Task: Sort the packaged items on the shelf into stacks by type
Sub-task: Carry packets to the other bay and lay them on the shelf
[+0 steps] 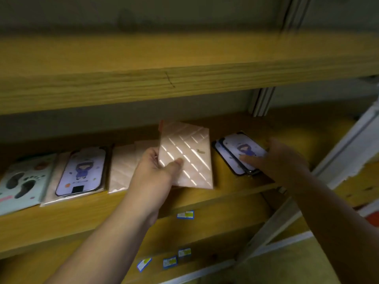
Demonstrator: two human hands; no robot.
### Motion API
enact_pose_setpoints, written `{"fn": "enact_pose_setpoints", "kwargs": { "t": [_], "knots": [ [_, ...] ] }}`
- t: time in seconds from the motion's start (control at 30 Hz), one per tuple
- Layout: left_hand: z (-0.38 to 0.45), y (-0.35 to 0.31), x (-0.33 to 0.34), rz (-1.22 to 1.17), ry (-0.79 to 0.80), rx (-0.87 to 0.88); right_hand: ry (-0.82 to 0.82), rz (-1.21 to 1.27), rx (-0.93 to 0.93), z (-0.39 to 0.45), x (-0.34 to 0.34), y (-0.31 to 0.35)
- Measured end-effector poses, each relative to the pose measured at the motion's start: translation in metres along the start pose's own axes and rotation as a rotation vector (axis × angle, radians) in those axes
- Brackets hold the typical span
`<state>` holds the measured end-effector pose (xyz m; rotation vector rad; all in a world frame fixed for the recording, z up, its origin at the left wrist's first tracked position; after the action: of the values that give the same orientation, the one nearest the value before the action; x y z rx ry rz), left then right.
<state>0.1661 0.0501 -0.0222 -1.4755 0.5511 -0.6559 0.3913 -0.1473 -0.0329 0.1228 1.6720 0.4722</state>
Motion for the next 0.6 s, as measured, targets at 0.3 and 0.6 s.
{"fn": "enact_pose_setpoints", "kwargs": {
  "t": [0.3,0.6],
  "knots": [
    [0.001,0.009,0.021,-0.052,0.113,-0.037,-0.004,-0.023,0.011,0.005,-0.019,0.01],
    [-0.006,0.0,0.03,-0.046,0.058,-0.036,0.045,0.288,-0.056,-0.001,-0.033,0.002]
  ]
}}
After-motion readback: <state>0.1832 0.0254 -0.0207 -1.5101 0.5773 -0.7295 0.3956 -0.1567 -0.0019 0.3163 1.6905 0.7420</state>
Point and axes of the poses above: each hand's wrist, its own z-axis towards the middle knuckle, its own x-axis out of the palm, y = z × x, the point moved 1 cm from there along z, towards the middle knuckle, and after that the axes turned 7 degrees about x, right-handed, at the moved point
